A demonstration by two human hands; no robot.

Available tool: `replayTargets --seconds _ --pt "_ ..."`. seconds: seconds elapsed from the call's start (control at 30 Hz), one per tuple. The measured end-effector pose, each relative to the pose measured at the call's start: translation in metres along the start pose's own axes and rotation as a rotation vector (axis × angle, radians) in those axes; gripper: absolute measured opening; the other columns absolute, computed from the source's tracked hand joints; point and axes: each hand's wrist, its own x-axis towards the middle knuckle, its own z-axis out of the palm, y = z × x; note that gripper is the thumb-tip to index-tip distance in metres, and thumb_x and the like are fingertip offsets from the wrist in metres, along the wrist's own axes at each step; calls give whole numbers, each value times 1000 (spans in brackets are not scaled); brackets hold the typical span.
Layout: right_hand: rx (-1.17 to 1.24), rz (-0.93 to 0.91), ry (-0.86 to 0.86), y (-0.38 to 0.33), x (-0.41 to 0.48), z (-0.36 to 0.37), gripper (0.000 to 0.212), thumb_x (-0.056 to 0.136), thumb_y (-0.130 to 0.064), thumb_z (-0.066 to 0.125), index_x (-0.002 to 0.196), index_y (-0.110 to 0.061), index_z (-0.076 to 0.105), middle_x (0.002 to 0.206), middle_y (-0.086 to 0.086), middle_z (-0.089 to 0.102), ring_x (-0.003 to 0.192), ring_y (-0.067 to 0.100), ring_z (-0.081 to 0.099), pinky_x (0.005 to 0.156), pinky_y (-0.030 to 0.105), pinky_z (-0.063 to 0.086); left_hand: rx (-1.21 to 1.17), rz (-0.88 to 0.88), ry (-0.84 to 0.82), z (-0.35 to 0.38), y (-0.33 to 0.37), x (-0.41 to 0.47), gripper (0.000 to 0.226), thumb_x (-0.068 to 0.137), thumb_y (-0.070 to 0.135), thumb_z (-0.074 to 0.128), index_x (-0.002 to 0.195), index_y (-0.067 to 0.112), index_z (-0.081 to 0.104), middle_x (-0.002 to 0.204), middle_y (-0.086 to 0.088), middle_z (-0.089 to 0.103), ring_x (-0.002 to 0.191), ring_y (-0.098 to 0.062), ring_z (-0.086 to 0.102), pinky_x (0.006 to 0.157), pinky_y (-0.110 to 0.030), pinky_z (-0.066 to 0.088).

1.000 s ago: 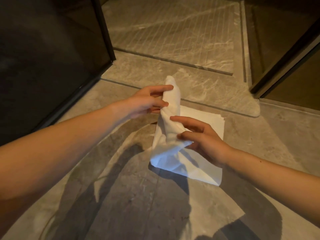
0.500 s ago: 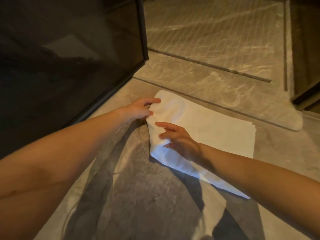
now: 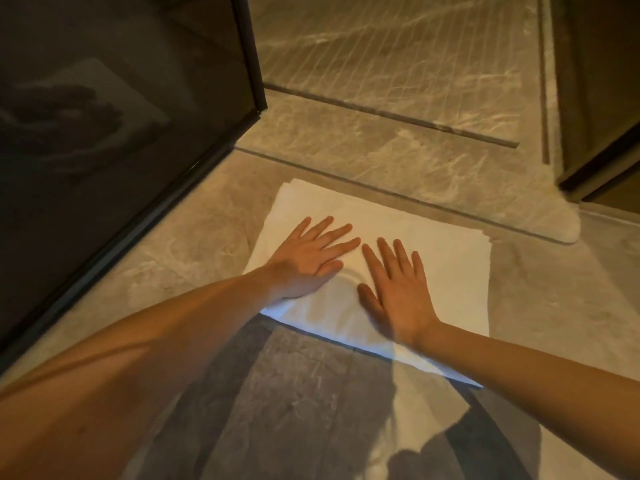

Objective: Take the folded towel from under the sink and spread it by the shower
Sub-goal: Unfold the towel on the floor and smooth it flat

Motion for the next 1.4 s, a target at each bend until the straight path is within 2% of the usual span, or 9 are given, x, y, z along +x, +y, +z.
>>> replayTargets --seconds 0.2,0.4,0.53,0.6,0.67,0.77,0.93,1.1,1.4 --pt "-28 -171 -40 21 18 -4 68 96 -60 18 156 -31 8 164 4 9 150 31 4 119 50 4 -76 -130 176 12 13 -16 51 101 41 30 151 35 24 160 7 20 149 -24 9 119 -49 5" --pt "-183 -528 -168 45 62 -34 69 96 -56 25 156 -31 2 164 2 2 151 27 -1 120 47 3 -203 -566 59 19 67 -31 58 100 47 18 153 36 -3 163 5 -8 147 -24 -15 116 -55 -10" --pt "30 -306 37 24 38 -33 70 92 -50 34 155 -35 9 163 10 12 150 30 6 118 50 6 -149 -336 218 0 31 -38 54 99 39 25 152 39 13 162 5 12 149 -23 3 117 -55 3" --pt "123 9 109 13 17 -22 69 91 -57 22 155 -35 7 162 17 11 148 40 5 116 56 9 -26 -152 153 -4 -1 -42 53 100 37 26 153 36 17 162 7 15 149 -21 6 118 -51 4" --pt "98 156 13 6 3 -10 77 87 -62 7 156 -29 3 161 24 4 146 46 -1 116 59 5 28 -100 59 4 -17 -49 54 101 43 23 153 36 13 163 6 11 149 -22 3 118 -51 5" --pt "-22 59 -24 6 8 -3 78 87 -60 2 156 -24 0 160 27 0 145 50 -3 115 60 0 17 -210 52 21 -5 -69 55 100 48 18 153 34 13 163 1 11 149 -27 5 115 -57 9" --pt "-7 -250 -54 0 51 -10 74 91 -61 18 156 -28 4 161 23 3 146 47 -3 117 59 0 -61 -517 14 31 12 -108 59 96 56 4 149 40 -15 162 1 -13 146 -26 -19 114 -58 -9" --pt "-21 -458 -99 -28 90 -13 75 90 -56 33 156 -33 5 163 15 -2 148 41 -9 118 53 -6 -40 -735 8 34 30 -140 64 93 56 -4 150 30 -19 162 -6 -16 146 -33 -17 115 -60 -10" --pt "-7 -477 -114 -90 117 -13 71 87 -54 35 153 -43 11 164 6 4 149 35 -4 119 51 -1 -60 -820 -82 29 1 -173 66 93 58 -3 147 29 -25 160 -6 -22 145 -35 -22 114 -61 -10"
